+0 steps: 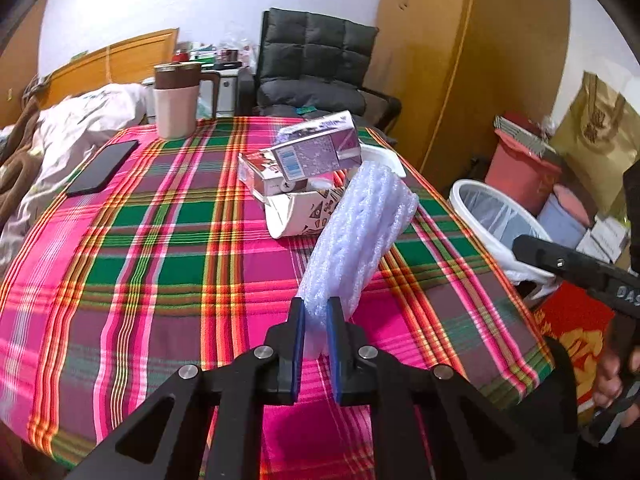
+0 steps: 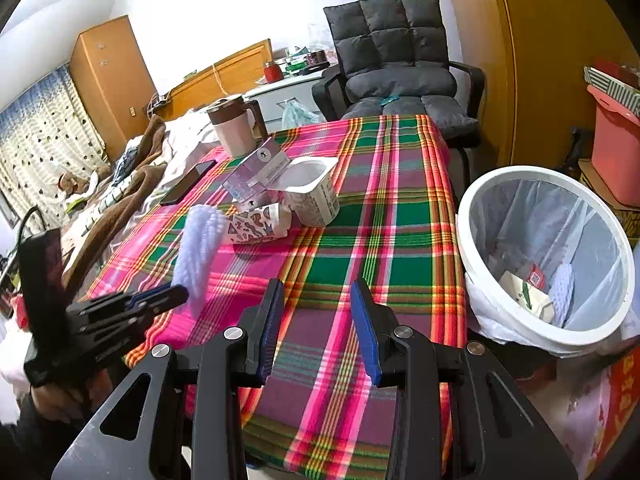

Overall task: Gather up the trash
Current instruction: 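Grasp the white plastic cup with the right tool while the left tool holds the net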

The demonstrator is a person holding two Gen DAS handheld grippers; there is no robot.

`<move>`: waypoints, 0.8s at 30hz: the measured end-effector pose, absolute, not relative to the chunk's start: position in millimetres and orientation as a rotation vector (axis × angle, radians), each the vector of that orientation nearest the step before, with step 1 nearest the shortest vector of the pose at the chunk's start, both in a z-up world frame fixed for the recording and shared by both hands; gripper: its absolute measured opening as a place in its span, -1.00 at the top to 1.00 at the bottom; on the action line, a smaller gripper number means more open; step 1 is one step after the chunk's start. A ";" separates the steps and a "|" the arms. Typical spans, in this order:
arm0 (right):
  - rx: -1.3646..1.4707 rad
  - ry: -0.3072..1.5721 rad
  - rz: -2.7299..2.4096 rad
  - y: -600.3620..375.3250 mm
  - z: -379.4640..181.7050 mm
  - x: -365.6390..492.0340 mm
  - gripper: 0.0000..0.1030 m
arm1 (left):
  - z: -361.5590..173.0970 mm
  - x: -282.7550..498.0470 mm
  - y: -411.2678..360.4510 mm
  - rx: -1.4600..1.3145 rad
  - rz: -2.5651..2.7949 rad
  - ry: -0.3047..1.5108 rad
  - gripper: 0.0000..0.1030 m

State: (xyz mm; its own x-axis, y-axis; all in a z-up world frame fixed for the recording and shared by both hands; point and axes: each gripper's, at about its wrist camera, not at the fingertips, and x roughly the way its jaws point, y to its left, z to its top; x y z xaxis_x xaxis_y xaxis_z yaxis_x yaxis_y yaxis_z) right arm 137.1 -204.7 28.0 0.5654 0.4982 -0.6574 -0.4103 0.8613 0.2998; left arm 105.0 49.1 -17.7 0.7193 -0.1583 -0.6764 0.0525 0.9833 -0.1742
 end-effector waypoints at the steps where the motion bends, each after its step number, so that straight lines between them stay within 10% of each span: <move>1: 0.115 0.810 0.536 -201.9 28.1 139.4 0.28 | -15.9 104.2 49.2 -0.155 -0.107 0.757 0.80; 24: 0.126 0.825 0.540 -168.8 29.0 199.3 0.29 | -1.2 133.0 81.6 -0.238 0.064 0.702 0.79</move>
State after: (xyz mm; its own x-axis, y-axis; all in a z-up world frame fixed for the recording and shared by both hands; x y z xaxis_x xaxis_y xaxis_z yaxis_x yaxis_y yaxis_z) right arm 199.3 -168.8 29.0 0.5523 0.5033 -0.6646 -0.4072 0.8585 0.3117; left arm 133.0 81.6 -1.2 0.7631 -0.0213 -0.6459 -0.1378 0.9711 -0.1949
